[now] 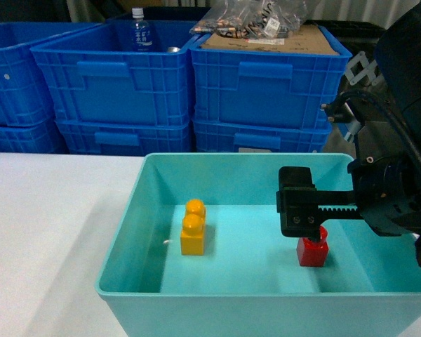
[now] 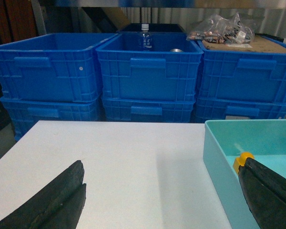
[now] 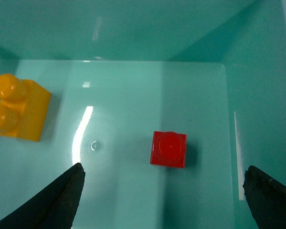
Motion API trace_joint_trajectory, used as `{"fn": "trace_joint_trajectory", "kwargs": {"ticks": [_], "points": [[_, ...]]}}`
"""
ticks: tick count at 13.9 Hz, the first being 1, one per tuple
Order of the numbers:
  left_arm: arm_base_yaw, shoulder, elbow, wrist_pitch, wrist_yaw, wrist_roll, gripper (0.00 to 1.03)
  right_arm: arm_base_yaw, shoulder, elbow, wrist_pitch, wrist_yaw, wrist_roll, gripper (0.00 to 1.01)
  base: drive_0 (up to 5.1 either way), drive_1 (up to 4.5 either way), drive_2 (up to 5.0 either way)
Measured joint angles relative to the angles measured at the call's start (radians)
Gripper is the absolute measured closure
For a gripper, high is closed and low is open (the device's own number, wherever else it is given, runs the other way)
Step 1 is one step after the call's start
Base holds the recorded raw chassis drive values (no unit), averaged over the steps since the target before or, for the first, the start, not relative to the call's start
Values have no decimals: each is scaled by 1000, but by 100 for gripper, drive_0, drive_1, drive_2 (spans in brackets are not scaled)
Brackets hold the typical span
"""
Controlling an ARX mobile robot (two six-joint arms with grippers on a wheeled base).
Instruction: Pick red block from blue box to shelf
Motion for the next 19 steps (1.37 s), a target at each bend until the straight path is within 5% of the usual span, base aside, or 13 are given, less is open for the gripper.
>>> {"fn": "trace_joint_trajectory", "kwargs": {"ticks": [1,5,9,15,19], "points": [[0,0,0,0,0,0,5,13,29,3,39,35,0,3,0,0,0],[0,0,0,0,0,0,5,44,172,39,90,52,25,3,0,0,0],[0,0,0,-1,1,0,5,-4,286,104,106,63,99,3,0,0,0],[0,0,0,0,0,0,5,-27,335,161,124,65,84,3,0,0,0],[0,0,0,-1,0,0,5,-2,381,183,124,158,53,3,0,0,0]]}}
